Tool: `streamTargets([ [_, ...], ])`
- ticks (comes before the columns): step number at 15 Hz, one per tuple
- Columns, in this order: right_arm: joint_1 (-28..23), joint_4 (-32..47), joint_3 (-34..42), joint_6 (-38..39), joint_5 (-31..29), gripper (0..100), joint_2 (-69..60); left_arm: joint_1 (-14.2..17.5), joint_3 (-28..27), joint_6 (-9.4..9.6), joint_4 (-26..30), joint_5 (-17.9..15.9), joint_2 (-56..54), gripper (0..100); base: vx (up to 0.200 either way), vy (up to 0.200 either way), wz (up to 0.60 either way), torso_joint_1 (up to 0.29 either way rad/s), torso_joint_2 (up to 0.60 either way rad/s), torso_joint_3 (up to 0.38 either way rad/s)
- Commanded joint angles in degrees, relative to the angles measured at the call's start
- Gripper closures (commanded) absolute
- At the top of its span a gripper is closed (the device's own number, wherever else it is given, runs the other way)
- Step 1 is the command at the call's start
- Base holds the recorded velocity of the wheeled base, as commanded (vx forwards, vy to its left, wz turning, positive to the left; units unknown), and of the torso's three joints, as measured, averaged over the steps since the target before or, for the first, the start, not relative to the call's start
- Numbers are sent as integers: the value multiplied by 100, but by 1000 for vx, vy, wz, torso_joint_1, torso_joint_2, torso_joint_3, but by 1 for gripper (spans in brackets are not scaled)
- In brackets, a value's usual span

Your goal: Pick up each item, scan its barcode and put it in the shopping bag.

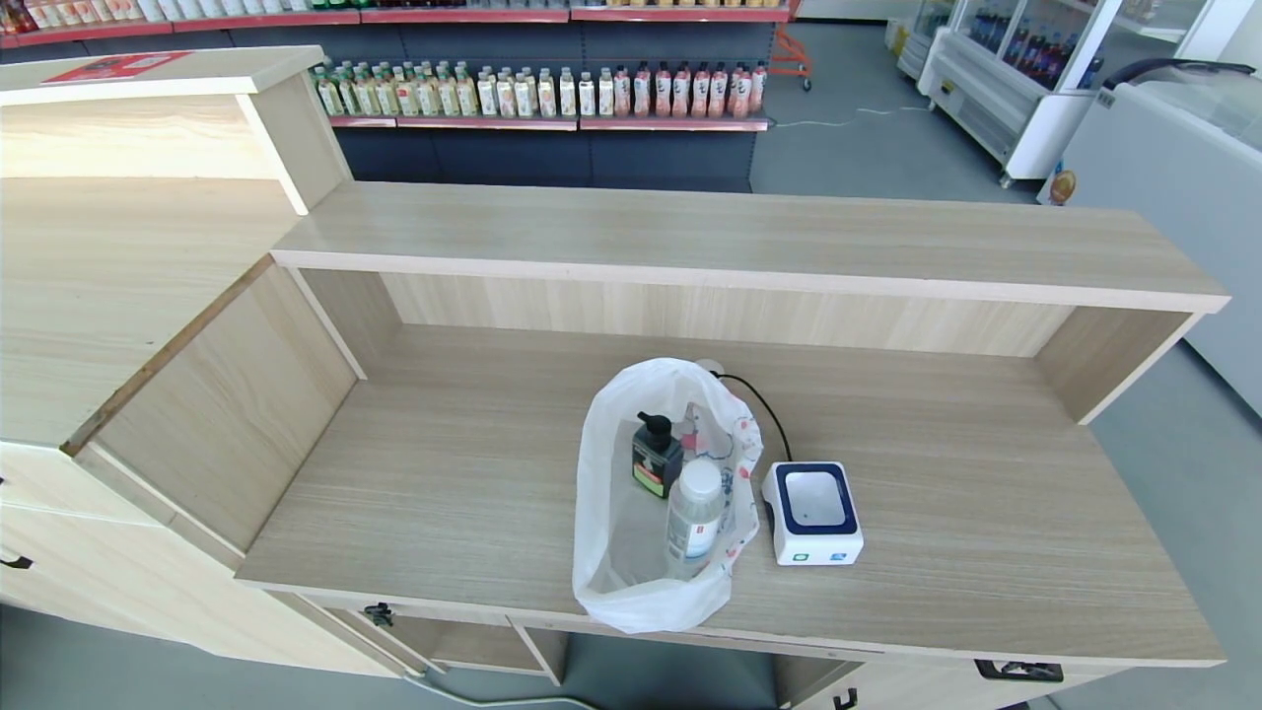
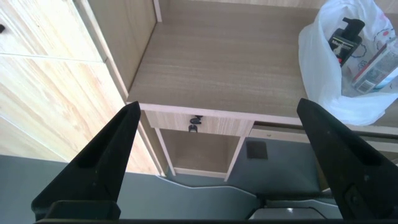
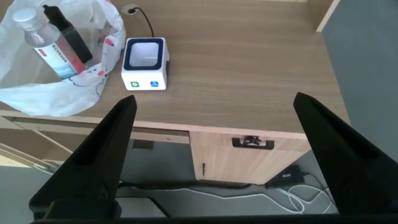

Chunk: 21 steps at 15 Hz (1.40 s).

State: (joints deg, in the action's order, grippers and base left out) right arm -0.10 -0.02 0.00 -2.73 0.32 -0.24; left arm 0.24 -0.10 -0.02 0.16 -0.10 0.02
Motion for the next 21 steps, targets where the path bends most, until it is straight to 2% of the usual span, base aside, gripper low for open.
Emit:
streamTargets([
  [1, 1, 2, 0, -8, 3, 0, 24, 2, 1, 38, 2, -8, -2, 0, 0, -200, 0, 2, 2, -2],
  [10, 1, 2, 0, -17, 3, 0, 24, 11, 1, 38, 2, 1, -2, 0, 0, -200, 0, 5, 2, 2],
  [13, 1, 2, 0, -17, 3, 0, 24, 2, 1, 11, 2, 1, -2, 0, 0, 0, 0, 0, 0, 0],
  [18, 1, 2, 0, -17, 3, 0, 24, 2, 1, 2, 2, 1, -2, 0, 200, 0, 0, 2, 2, 2],
  [21, 1, 2, 0, -17, 3, 0, 24, 2, 1, 2, 2, 1, -2, 0, 0, 0, 0, 0, 0, 0],
])
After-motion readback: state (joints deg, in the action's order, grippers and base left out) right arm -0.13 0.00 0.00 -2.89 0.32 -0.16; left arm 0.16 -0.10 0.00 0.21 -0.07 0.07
